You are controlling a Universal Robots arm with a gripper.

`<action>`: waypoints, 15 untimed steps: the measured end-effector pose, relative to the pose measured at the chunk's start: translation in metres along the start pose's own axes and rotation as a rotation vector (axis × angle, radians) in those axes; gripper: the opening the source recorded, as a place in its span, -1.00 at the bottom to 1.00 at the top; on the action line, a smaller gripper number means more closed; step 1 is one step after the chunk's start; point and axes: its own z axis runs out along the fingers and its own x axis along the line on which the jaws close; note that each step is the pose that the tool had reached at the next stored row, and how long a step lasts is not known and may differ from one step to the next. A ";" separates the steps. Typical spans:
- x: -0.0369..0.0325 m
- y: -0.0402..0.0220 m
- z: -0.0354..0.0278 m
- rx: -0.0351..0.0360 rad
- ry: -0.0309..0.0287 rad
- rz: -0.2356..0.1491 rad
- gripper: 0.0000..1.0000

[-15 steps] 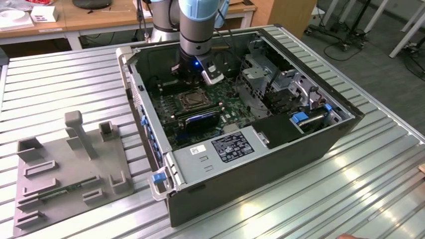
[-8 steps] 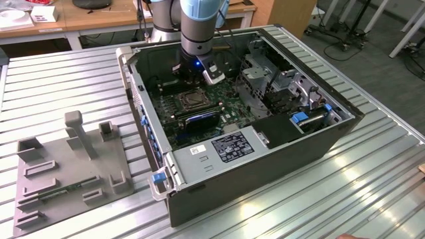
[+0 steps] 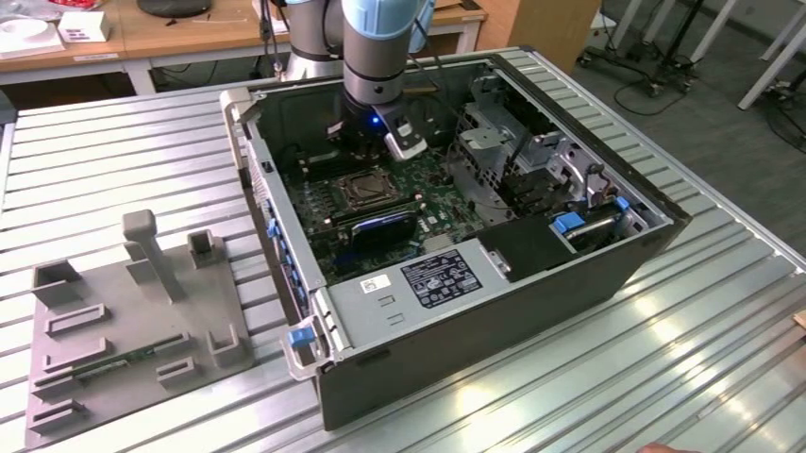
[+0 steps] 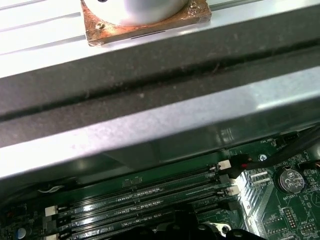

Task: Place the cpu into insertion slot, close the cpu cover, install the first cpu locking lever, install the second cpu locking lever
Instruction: 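Install the first cpu locking lever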

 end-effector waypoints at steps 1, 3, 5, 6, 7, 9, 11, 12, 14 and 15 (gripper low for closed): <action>-0.0001 0.0000 0.0000 0.0015 -0.0004 0.000 -0.80; -0.0002 -0.0001 0.0000 0.0051 -0.0013 -0.001 -0.80; -0.0004 -0.0002 0.0001 0.0090 -0.0023 -0.001 -0.80; -0.0004 -0.0003 0.0001 0.0111 -0.0029 -0.001 -0.80; -0.0004 -0.0003 0.0001 0.0132 -0.0035 -0.002 -0.80; -0.0005 -0.0004 0.0001 0.0174 -0.0045 -0.002 -0.80; -0.0004 -0.0004 0.0001 0.0180 -0.0046 -0.002 -0.80; -0.0004 -0.0005 0.0002 0.0182 -0.0046 -0.002 -0.80; -0.0004 -0.0005 0.0005 0.0181 -0.0046 -0.002 -0.80; -0.0004 -0.0005 0.0006 0.0181 -0.0046 -0.002 -0.80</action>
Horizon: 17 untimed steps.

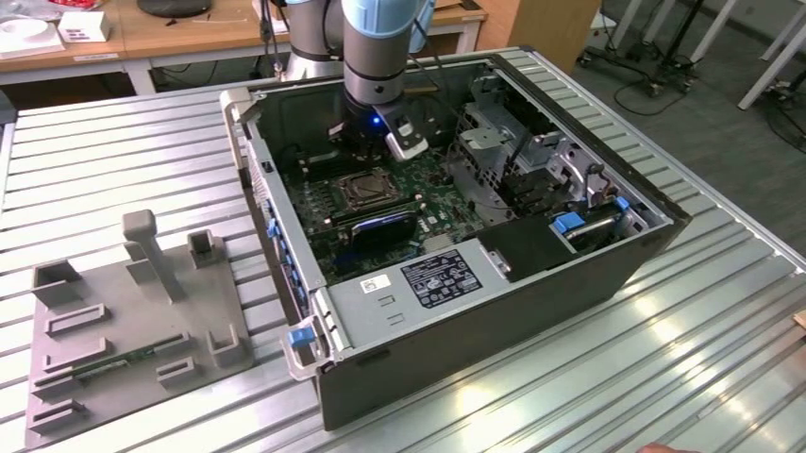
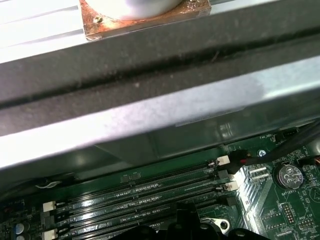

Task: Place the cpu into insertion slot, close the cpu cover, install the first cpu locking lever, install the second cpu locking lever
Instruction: 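Install the first cpu locking lever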

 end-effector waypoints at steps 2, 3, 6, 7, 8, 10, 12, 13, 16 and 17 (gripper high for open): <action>0.0000 -0.0001 0.0003 0.0004 -0.0001 0.000 -0.80; 0.0000 -0.0002 0.0005 0.0008 -0.0002 0.000 -0.80; 0.0000 -0.0003 0.0009 0.0007 -0.0002 0.000 -0.80; 0.0001 -0.0003 0.0011 0.0008 -0.0002 0.000 -0.80; 0.0001 -0.0003 0.0012 0.0008 -0.0002 0.000 -0.80; 0.0001 -0.0005 0.0016 0.0009 -0.0002 0.000 -0.80; 0.0001 -0.0006 0.0019 0.0011 -0.0002 0.000 -0.80; 0.0001 -0.0006 0.0021 0.0010 -0.0002 0.000 -0.80; 0.0002 -0.0009 0.0027 0.0013 -0.0001 0.000 -0.80; 0.0001 -0.0008 0.0037 -0.0013 -0.0007 0.000 -0.80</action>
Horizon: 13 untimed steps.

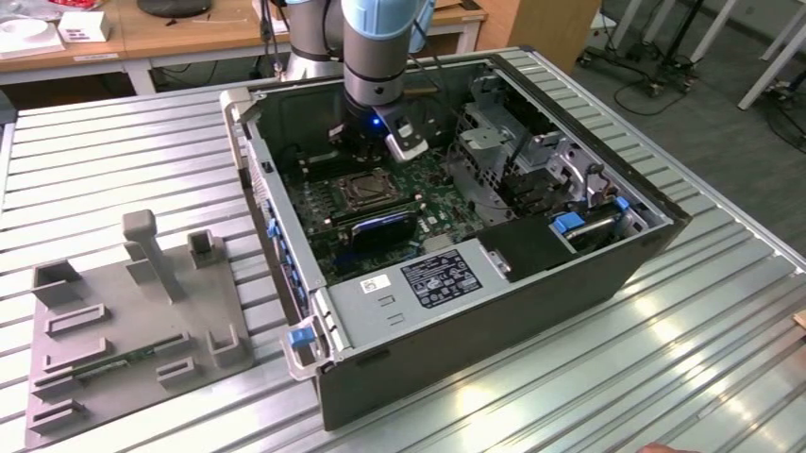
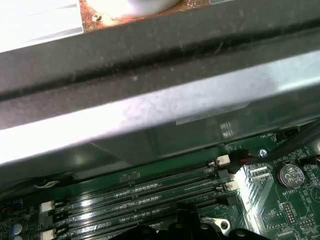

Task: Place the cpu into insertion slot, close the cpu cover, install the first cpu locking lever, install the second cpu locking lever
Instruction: 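Install the first cpu locking lever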

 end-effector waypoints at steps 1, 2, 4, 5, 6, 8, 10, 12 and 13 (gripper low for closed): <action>0.0000 0.0000 0.0002 0.0006 0.0001 0.000 -0.80; 0.0000 -0.0001 0.0001 0.0013 0.0003 0.000 -0.80; 0.0000 -0.0001 -0.0001 0.0019 0.0004 0.000 -0.80; 0.0000 -0.0001 -0.0001 0.0020 0.0004 0.000 -0.80; 0.0000 -0.0001 -0.0001 0.0021 0.0005 0.000 -0.80; 0.0000 0.0000 -0.0005 0.0019 0.0004 0.000 -0.80; -0.0001 0.0004 -0.0017 0.0014 0.0003 0.000 -0.80; -0.0001 0.0010 -0.0045 0.0019 0.0002 0.000 -0.80; -0.0002 0.0015 -0.0062 0.0019 0.0004 0.000 -0.80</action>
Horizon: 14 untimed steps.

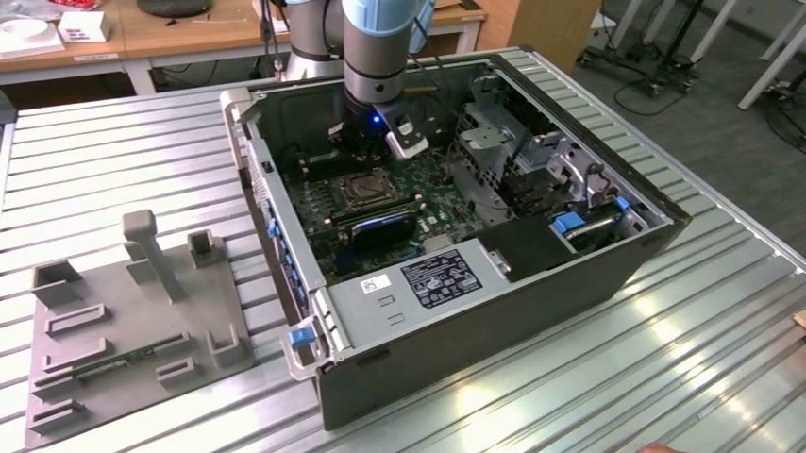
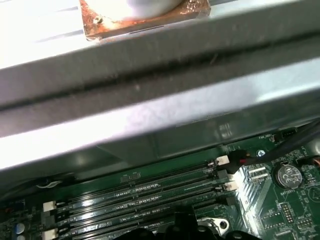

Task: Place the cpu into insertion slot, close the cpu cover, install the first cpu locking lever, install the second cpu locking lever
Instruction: 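Install the first cpu locking lever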

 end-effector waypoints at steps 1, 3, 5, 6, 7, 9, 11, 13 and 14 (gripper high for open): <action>-0.0001 0.0004 -0.0017 0.0000 0.0000 0.000 -0.80; -0.0002 0.0014 -0.0053 0.0000 0.0000 0.000 -0.80; -0.0003 0.0022 -0.0086 0.0000 0.0000 0.000 -0.80; -0.0004 0.0026 -0.0102 0.0000 0.0000 0.000 -0.80; -0.0004 0.0030 -0.0116 0.0001 0.0001 0.000 -0.80; -0.0005 0.0035 -0.0134 0.0002 0.0001 0.000 -0.80; -0.0005 0.0035 -0.0133 0.0003 -0.0001 0.000 -0.80; -0.0005 0.0035 -0.0133 0.0004 -0.0001 0.000 -0.80; -0.0005 0.0035 -0.0133 0.0005 -0.0001 0.000 -0.80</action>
